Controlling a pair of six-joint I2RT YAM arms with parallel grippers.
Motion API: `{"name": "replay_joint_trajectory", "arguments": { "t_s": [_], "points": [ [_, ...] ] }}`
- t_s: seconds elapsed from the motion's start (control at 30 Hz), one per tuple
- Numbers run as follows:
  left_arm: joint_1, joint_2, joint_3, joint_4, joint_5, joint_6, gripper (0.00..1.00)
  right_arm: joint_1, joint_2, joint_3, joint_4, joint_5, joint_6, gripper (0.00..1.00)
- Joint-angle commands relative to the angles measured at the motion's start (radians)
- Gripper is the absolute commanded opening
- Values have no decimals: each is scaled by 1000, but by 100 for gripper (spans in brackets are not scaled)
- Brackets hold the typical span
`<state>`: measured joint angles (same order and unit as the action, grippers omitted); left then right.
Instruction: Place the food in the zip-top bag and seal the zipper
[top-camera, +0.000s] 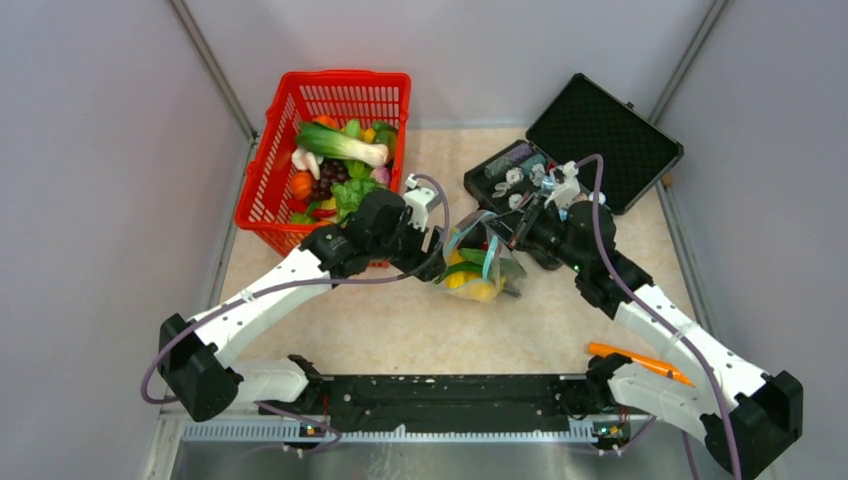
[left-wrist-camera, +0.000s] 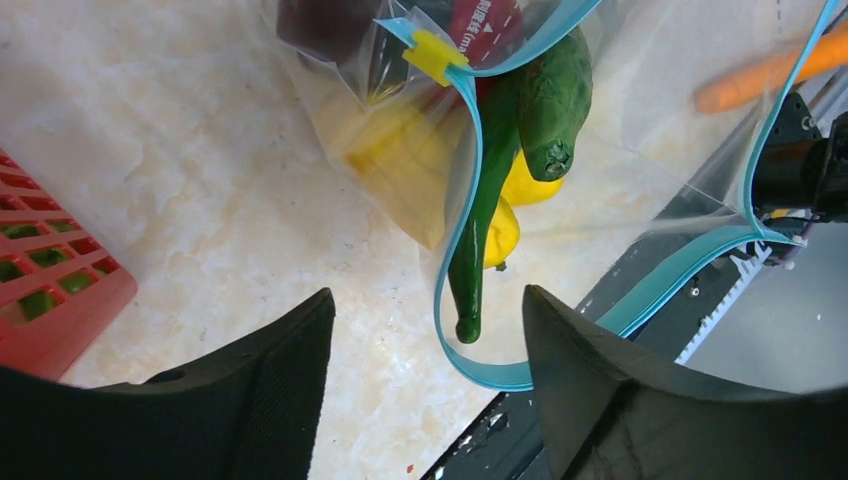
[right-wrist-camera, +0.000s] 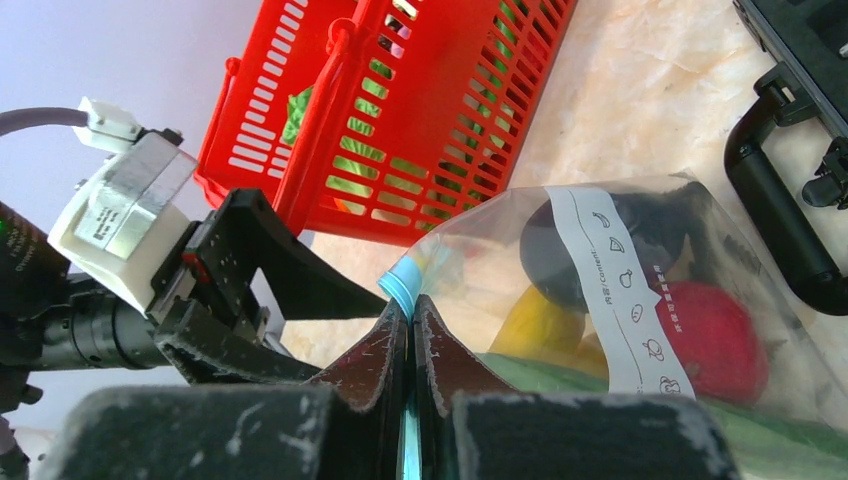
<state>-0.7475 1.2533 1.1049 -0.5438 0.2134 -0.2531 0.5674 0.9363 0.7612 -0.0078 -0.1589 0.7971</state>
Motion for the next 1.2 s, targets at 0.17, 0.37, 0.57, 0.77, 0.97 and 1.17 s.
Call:
{"name": "replay_joint_trajectory", "arguments": {
  "t_s": [0.17, 0.37, 0.57, 0.77, 0.97, 1.17],
  "points": [
    [3, 63, 0, 157, 105, -96, 13, 6, 3, 46, 70, -25, -7, 0],
    [4, 69, 39, 178, 31, -88, 0, 6, -23, 22, 87, -107, -96, 0],
    [15, 9, 69, 228, -91, -77, 0, 7, -54, 25, 68, -198, -195, 5],
    [30, -4, 140, 269, -32, 48, 0, 8, -47, 64, 83, -561, -313, 26],
    [32, 17, 208, 217, 151, 214, 0, 8, -67, 115, -44, -598, -423, 62],
    [37, 32, 228, 117, 268, 405, 0, 9, -122, 171, -194, -480, -552, 65]
  ]
}}
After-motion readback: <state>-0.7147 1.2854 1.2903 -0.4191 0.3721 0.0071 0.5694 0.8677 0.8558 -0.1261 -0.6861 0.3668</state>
